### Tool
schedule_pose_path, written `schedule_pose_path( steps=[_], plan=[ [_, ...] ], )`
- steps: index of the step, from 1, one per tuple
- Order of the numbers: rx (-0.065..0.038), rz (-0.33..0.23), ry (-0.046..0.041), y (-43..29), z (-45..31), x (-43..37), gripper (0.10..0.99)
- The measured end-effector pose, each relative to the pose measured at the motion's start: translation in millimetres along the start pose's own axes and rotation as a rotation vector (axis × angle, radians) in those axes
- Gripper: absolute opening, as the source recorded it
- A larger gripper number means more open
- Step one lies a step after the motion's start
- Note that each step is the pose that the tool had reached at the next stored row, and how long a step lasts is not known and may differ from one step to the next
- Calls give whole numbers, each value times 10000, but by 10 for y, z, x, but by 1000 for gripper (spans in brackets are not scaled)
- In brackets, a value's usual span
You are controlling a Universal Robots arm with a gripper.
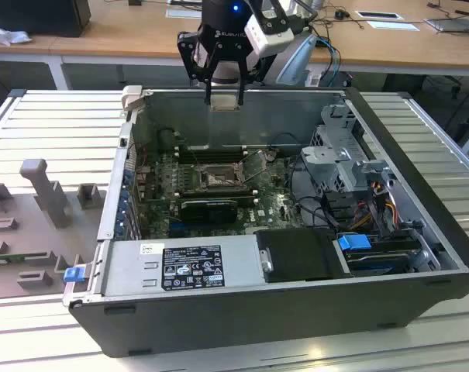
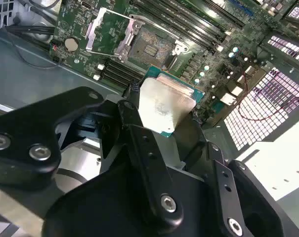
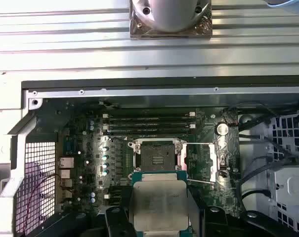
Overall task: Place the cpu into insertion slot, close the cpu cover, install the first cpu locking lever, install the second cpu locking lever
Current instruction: 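Place the cpu into insertion slot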
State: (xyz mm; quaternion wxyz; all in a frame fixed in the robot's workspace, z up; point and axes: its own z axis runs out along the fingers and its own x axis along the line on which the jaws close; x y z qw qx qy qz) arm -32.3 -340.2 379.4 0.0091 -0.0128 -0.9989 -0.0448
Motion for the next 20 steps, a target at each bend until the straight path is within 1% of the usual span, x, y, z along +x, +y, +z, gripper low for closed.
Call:
schedule_pose_path(
  steps=[3,11,20],
  plan=[
    [-2,80,-7,0,0,0,529],
    [-11,599,-53,0,4,0,529],
    [-9,634,-56,-3,25,0,529]
  ],
)
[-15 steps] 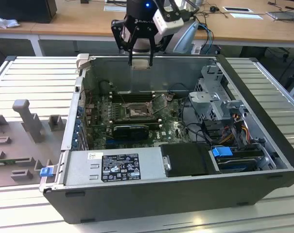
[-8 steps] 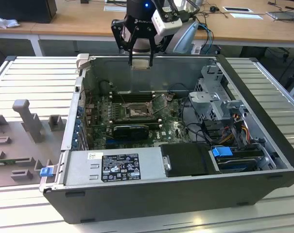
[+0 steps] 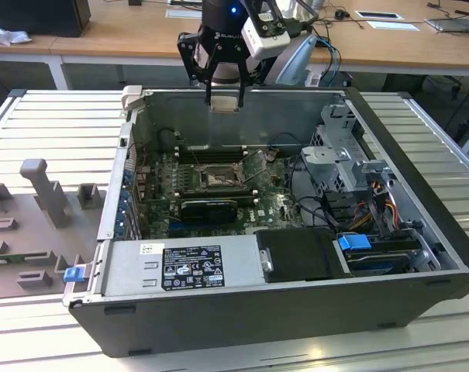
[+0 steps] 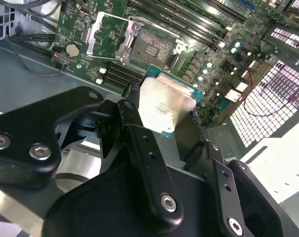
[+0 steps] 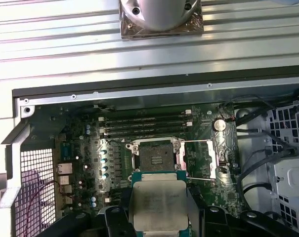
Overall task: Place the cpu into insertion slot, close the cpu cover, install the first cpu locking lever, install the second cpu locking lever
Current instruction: 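Place the cpu into insertion slot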
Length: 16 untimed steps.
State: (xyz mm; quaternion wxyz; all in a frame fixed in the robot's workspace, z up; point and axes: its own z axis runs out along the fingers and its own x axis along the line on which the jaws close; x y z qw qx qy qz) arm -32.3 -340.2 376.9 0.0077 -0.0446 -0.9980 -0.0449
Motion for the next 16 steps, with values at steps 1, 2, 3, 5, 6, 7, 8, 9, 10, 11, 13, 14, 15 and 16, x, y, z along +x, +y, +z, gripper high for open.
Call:
schedule_pose_path(
  steps=[1,2,3,5,6,7,8,9,10,11,13,14,15,16],
  plan=[
    [1,56,-6,0,1,0,529],
    [1,139,-14,0,2,0,529],
    [3,196,-19,0,2,0,529],
    [4,368,-34,0,3,0,529],
    [3,458,-42,0,3,0,529],
    [3,525,-48,0,3,0,529],
    [3,579,-53,0,3,0,529],
    [2,662,-61,0,4,0,529],
    [1,725,-66,0,4,0,529],
    [0,780,-71,0,4,0,529],
    [-3,951,-86,0,4,0,529],
    [-2,1000,-91,0,4,0,529],
    [-3,1050,-95,0,4,0,529],
    [-6,1140,-103,0,5,0,529]
  ],
)
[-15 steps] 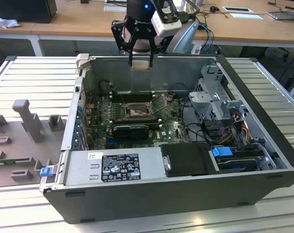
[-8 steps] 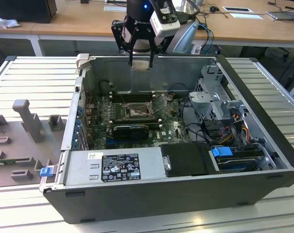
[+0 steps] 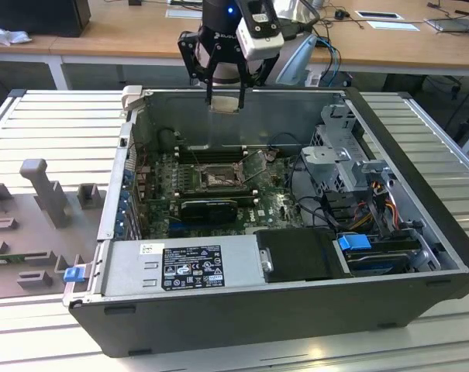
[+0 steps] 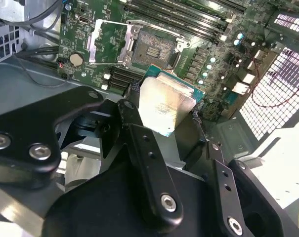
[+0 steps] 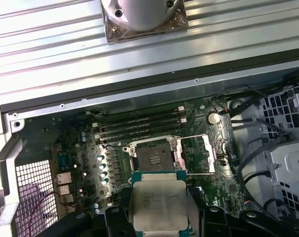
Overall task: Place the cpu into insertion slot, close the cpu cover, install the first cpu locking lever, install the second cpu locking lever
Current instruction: 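Place the cpu into insertion slot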
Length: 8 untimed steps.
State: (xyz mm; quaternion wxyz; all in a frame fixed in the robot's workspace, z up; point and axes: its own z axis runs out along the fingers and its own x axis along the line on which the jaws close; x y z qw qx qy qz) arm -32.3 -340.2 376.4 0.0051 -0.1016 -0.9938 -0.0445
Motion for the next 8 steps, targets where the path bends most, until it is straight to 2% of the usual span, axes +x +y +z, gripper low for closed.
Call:
schedule_pose_path(
  steps=[8],
  plan=[
    [-12,640,-56,0,1,0,529]
  ],
)
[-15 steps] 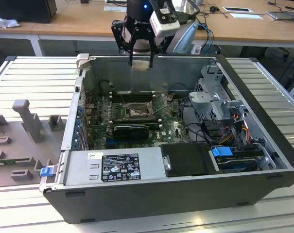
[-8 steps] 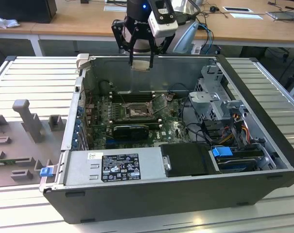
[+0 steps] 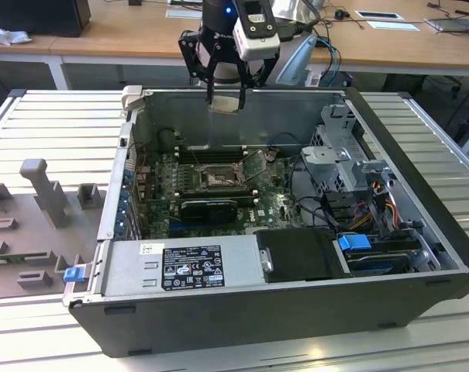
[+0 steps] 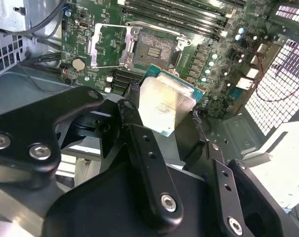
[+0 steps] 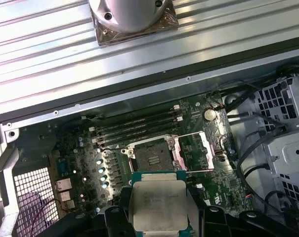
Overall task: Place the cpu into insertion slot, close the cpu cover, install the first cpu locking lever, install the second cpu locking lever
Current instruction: 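Place the cpu into insertion slot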
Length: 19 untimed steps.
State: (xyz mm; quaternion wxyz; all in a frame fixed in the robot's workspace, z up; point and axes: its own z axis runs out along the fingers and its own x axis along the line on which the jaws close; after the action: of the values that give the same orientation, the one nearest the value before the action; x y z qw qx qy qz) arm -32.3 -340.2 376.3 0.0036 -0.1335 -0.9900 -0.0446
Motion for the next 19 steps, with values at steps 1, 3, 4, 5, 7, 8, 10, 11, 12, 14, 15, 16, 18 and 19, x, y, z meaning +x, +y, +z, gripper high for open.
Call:
schedule_pose_path(
  steps=[1,3,4,5,7,8,10,11,12,14,15,16,18,19],
  plan=[
    [-1,54,-4,0,0,0,529],
    [-4,222,-19,0,1,0,529],
    [-7,377,-33,0,1,0,529],
    [-9,587,-51,0,2,0,529],
    [-12,784,-69,-1,2,0,529],
    [-12,839,-74,-1,3,0,529],
    [-14,962,-86,-1,3,0,529],
    [-15,1048,-93,-1,4,0,529],
    [-15,1116,-99,0,3,0,529],
    [-19,1331,-118,-1,4,0,529],
    [-21,1423,-127,-1,5,0,529],
    [-22,1492,-133,0,5,0,529],
    [-25,1633,-145,0,5,0,529],
    [-26,1698,-150,-1,5,0,529]
  ],
)
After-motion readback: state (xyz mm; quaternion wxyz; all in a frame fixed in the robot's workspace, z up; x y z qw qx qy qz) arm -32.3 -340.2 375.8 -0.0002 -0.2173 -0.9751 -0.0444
